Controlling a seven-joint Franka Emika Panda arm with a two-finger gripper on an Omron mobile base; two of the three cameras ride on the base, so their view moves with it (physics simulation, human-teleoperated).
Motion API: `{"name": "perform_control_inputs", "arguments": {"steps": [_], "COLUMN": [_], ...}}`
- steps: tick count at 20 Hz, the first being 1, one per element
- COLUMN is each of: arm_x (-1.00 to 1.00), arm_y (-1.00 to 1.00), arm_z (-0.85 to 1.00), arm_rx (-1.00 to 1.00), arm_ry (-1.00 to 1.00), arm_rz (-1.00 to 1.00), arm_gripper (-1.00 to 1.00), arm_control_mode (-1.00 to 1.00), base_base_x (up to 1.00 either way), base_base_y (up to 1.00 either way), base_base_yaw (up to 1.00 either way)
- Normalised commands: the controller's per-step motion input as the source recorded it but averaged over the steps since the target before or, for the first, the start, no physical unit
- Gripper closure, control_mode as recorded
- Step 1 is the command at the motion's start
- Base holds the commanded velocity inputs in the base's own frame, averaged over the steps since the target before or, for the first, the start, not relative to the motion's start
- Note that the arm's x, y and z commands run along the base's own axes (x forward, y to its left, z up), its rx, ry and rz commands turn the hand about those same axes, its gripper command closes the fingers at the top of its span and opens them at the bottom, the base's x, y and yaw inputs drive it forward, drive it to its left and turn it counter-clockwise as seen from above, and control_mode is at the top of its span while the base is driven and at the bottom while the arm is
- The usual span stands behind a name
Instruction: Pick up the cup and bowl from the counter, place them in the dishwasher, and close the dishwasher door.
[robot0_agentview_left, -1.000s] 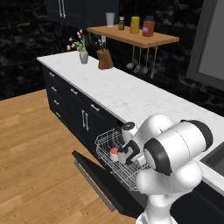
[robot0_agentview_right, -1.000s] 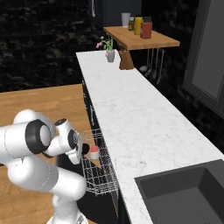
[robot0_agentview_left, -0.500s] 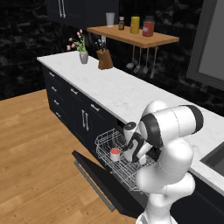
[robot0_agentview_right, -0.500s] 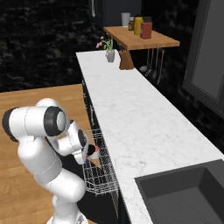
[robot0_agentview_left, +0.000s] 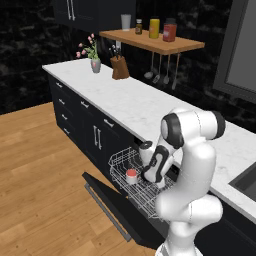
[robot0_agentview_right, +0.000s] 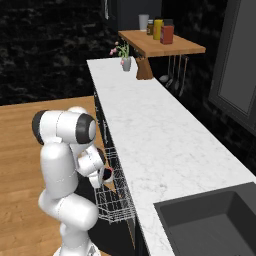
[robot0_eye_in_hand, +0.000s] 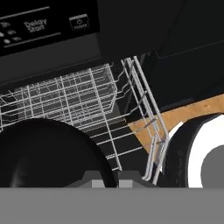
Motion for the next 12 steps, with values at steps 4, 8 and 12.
{"name": "perform_control_inputs", "arguments": {"steps": [4,8,12], "arm_x": [0.41,0.33,0.01], "arm_y": [0.00,0.04,0.10], "arm_z": [-0.37,-0.38,-0.32], "arm_rx": [-0.01,-0.04,-0.14], "arm_ry": [0.07,0.02,-0.08], "arm_rz": [0.00,-0.01,-0.04], "arm_gripper": [1.00,1.00,1.00], "arm_control_mode": [-1.00,-1.00,-1.00], "base_base_x": [0.00,0.00,0.00], "base_base_y": [0.00,0.00,0.00], "base_base_yaw": [0.00,0.00,0.00]}}
